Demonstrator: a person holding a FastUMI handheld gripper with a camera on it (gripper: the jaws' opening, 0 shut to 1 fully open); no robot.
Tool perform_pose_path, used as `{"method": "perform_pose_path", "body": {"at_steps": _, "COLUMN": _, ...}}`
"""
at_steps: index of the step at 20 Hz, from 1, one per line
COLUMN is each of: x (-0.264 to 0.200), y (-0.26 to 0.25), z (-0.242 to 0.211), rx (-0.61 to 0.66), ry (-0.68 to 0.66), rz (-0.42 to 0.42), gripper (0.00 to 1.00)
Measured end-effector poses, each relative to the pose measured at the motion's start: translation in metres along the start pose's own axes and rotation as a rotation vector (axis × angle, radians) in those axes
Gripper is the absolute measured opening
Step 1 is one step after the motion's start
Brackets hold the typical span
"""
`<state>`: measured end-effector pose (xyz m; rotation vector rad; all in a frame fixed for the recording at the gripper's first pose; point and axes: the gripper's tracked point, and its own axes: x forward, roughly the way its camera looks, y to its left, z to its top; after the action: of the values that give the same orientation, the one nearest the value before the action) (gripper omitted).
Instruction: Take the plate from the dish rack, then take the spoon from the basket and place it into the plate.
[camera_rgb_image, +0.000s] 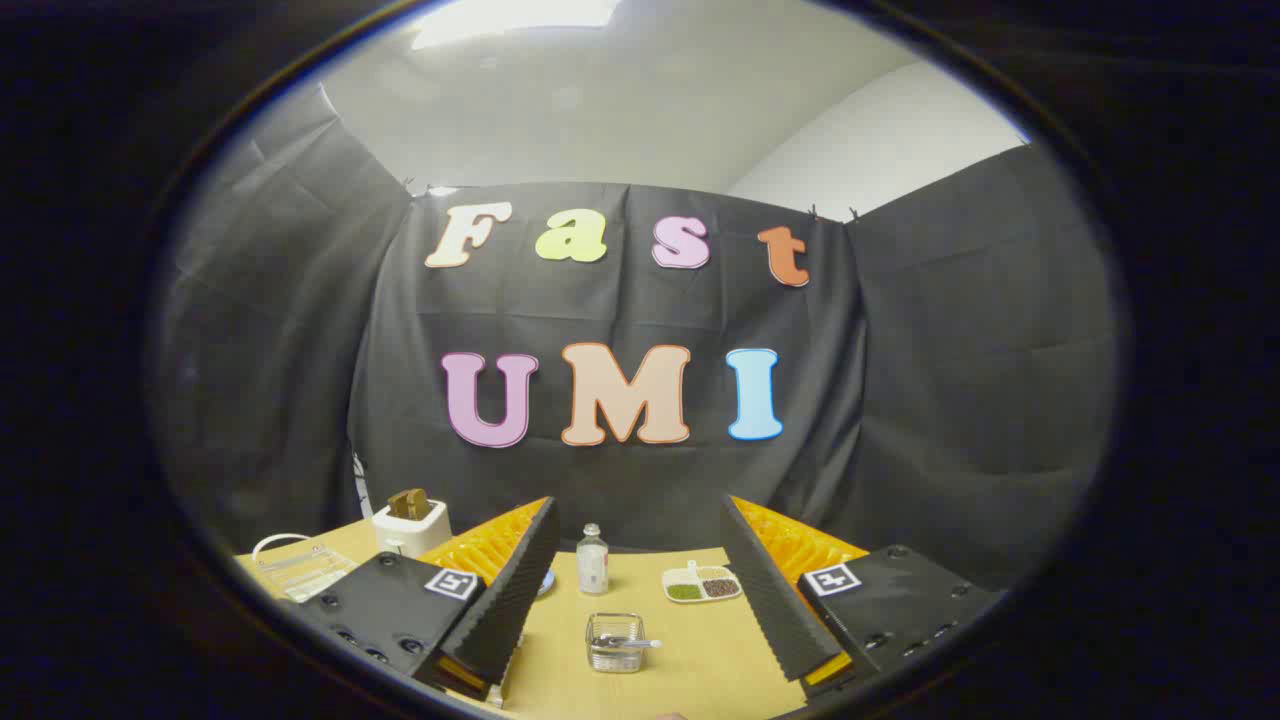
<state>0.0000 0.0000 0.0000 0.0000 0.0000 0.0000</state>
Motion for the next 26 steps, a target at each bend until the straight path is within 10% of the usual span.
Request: {"method": "perform_pose_path", "body": {"at_steps": 26, "x": 0.003, "y": 0.044, "z": -0.014, "rx": -0.076, "ry": 0.042, "rz": -0.007, "gripper": 1.00}}
